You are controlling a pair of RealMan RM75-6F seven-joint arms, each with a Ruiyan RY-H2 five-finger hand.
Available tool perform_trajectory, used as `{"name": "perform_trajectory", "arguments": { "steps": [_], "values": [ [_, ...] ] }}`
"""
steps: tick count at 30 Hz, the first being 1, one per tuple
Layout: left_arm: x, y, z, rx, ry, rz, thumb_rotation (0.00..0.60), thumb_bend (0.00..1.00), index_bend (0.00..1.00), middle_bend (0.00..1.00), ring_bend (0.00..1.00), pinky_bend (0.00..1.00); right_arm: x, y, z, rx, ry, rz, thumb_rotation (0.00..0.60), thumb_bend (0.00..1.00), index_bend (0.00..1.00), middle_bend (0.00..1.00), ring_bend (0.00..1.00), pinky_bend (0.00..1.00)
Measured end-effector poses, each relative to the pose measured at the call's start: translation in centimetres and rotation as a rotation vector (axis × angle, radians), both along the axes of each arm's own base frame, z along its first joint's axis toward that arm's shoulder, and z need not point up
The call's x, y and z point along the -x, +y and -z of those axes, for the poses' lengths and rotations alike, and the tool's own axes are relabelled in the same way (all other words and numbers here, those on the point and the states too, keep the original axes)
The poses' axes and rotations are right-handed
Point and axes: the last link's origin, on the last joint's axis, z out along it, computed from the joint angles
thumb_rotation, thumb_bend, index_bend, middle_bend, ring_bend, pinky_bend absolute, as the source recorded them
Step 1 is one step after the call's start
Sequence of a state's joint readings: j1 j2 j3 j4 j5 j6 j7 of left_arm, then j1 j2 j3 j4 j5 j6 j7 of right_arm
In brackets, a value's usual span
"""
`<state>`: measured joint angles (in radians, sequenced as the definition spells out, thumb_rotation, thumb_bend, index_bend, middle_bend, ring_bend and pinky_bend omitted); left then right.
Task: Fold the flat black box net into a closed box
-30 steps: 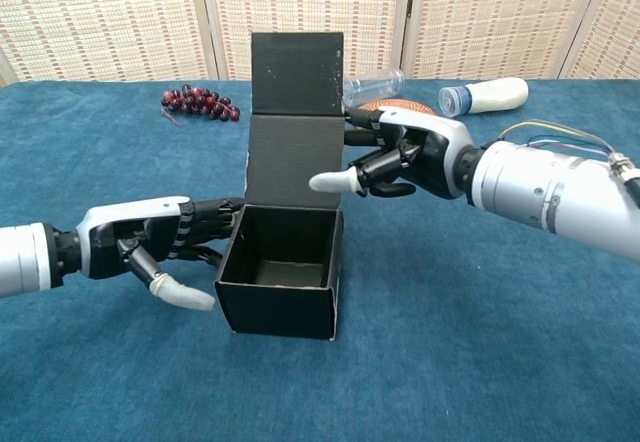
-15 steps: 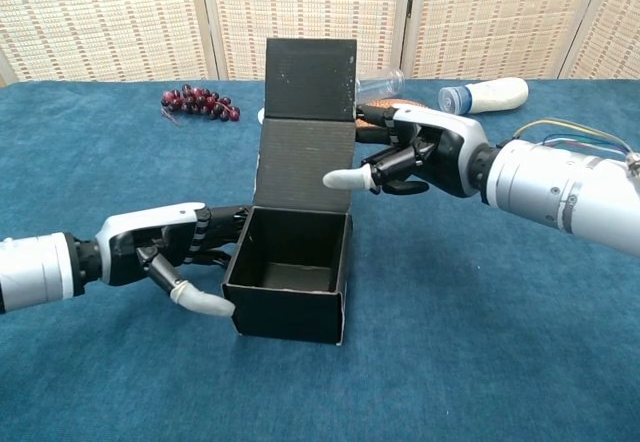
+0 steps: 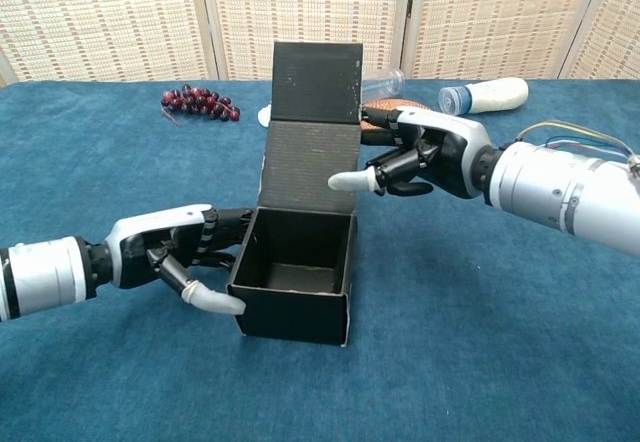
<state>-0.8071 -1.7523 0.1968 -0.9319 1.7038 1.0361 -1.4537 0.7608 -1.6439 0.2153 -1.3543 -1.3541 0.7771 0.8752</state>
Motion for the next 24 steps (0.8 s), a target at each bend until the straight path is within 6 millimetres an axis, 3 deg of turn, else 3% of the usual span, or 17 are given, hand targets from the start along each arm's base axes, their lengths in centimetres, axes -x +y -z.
{"name": "perform_trajectory", "arguments": {
  "steps": [8,17,21,24],
  "values": [
    [-0.2,-0.1,0.4,-0.003,-0.011,-0.023,0.6,0.14,0.26,0.2,0.11,0.25,0.2,0.1,-0.1,0.008,0.0,0.002,0.6,0.18,0.08,0.24,0.72,1.0],
    [0.0,0.0,0.1,-0.015,-0.032,-0.057,0.6,0.14,0.28,0.22,0.12,0.25,0.6,0.1,-0.7,0.024,0.002,0.001,0.6,0.18,0.08,0.24,0.71,1.0],
    [0.2,0.2,-0.6,-0.03,-0.041,-0.069,0.6,0.14,0.28,0.23,0.12,0.25,0.7,0.4,-1.1,0.031,0.015,-0.025,0.6,0.18,0.03,0.22,0.54,0.98],
    [0.5,0.6,-1.4,-0.048,-0.047,-0.081,0.6,0.14,0.28,0.23,0.12,0.25,0.8,0.6,-1.7,0.032,0.022,-0.047,0.6,0.16,0.0,0.19,0.38,0.76]
  ]
}}
